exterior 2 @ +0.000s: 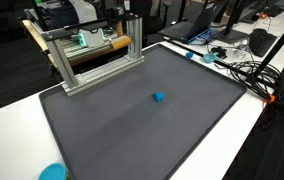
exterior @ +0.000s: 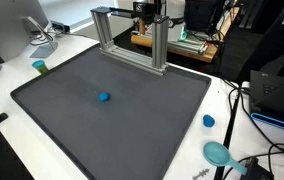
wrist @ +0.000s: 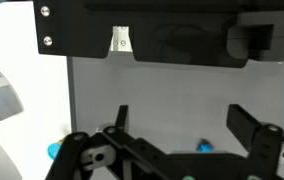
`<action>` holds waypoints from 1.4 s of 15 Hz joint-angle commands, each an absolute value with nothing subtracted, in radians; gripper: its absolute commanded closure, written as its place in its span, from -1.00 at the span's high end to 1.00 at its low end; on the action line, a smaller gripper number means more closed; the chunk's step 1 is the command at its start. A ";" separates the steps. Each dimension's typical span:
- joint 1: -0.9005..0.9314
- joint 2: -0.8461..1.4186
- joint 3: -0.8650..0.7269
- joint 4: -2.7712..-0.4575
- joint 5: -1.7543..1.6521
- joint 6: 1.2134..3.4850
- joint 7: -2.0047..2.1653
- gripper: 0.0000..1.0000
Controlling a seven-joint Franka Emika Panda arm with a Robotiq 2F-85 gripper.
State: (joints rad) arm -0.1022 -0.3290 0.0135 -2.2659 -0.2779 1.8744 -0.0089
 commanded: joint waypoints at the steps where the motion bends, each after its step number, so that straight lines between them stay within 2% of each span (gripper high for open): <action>1: -0.084 -0.328 -0.002 -2.264 -0.283 1.871 -0.005 1.00; 13: -0.084 -0.328 -0.002 -2.264 -0.283 1.871 -0.005 1.00; 21: -0.017 -0.599 -0.008 -2.430 -0.032 1.929 0.005 1.00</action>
State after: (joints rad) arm -0.0500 -0.4438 -0.0016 -2.3120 -0.0901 1.8866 0.0047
